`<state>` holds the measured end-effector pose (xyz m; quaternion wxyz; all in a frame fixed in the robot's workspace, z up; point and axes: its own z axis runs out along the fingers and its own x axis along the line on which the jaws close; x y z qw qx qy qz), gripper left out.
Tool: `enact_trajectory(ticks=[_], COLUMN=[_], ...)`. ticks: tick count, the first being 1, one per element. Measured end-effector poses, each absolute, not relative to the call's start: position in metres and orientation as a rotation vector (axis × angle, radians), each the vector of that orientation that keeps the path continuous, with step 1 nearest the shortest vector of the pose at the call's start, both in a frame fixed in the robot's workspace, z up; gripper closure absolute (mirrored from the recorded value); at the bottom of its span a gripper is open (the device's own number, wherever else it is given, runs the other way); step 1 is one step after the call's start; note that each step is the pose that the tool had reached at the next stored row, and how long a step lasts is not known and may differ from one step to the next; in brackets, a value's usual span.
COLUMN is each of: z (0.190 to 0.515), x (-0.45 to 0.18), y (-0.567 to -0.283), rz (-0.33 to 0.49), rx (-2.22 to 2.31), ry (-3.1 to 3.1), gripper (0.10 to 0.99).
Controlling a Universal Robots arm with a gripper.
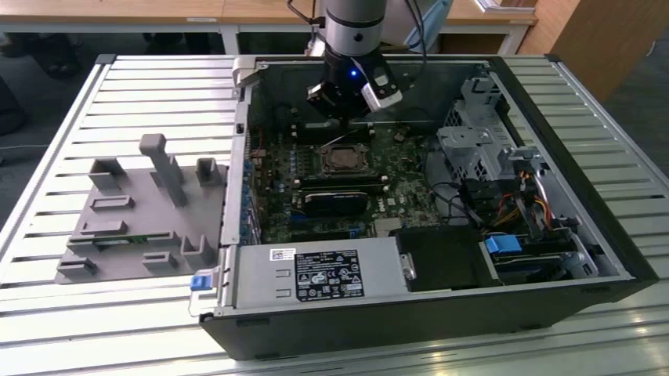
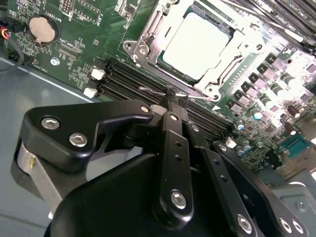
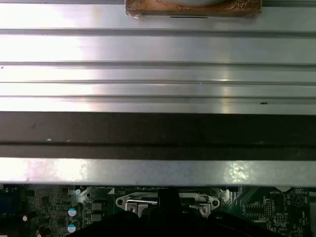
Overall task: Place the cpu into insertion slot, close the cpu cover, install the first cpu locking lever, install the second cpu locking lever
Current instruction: 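Install the first cpu locking lever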
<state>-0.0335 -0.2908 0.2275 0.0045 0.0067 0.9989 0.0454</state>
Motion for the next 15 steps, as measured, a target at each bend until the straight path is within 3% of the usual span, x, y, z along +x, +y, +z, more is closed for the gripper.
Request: enact_trajectory(ticks=[15], z=[0.219], x=[-0.023], y=[-0.291], rz=[0.142], rx=[0.021], ry=[3.129], gripper=[0.976])
